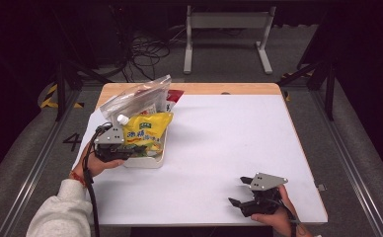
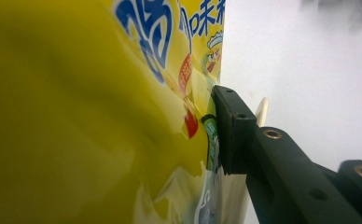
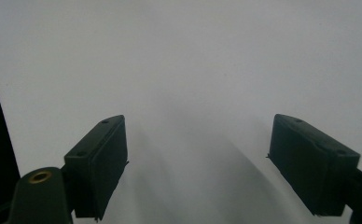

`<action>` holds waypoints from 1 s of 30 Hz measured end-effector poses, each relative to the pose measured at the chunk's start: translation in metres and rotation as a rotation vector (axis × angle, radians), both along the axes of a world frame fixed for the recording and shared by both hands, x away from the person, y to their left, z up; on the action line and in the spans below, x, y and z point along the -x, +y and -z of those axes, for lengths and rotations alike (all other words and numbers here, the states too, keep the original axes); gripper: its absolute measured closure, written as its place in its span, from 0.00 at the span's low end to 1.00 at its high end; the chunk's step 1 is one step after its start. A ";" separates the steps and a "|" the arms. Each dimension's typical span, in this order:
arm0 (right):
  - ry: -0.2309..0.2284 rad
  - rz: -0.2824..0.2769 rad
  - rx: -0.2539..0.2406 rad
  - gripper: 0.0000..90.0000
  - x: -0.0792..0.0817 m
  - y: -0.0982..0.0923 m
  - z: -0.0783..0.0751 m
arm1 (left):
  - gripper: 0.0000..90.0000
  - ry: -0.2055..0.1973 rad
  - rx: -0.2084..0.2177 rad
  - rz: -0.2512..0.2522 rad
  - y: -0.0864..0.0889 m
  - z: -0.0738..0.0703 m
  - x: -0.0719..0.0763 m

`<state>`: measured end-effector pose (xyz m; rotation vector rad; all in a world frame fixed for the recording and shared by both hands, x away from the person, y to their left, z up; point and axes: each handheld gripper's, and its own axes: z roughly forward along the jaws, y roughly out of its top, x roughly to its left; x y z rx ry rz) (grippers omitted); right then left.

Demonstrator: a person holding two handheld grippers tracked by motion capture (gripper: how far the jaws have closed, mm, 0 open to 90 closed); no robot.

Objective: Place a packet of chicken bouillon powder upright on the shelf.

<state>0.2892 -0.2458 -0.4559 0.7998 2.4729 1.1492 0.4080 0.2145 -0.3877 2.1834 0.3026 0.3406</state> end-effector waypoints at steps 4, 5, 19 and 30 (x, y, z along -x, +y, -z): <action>-0.001 0.000 0.000 0.22 0.000 0.000 0.000 | 0.79 0.002 0.001 -0.004 0.000 0.002 0.001; 0.000 0.000 0.000 0.22 0.000 0.000 0.000 | 0.79 0.003 0.004 -0.006 0.000 0.003 0.001; -0.005 -0.007 0.007 0.21 0.001 0.000 0.000 | 0.70 0.034 0.076 -0.072 0.008 0.014 0.003; -0.016 -0.009 0.003 0.21 0.002 -0.001 -0.003 | 0.83 -0.015 0.232 -0.141 0.027 0.009 0.022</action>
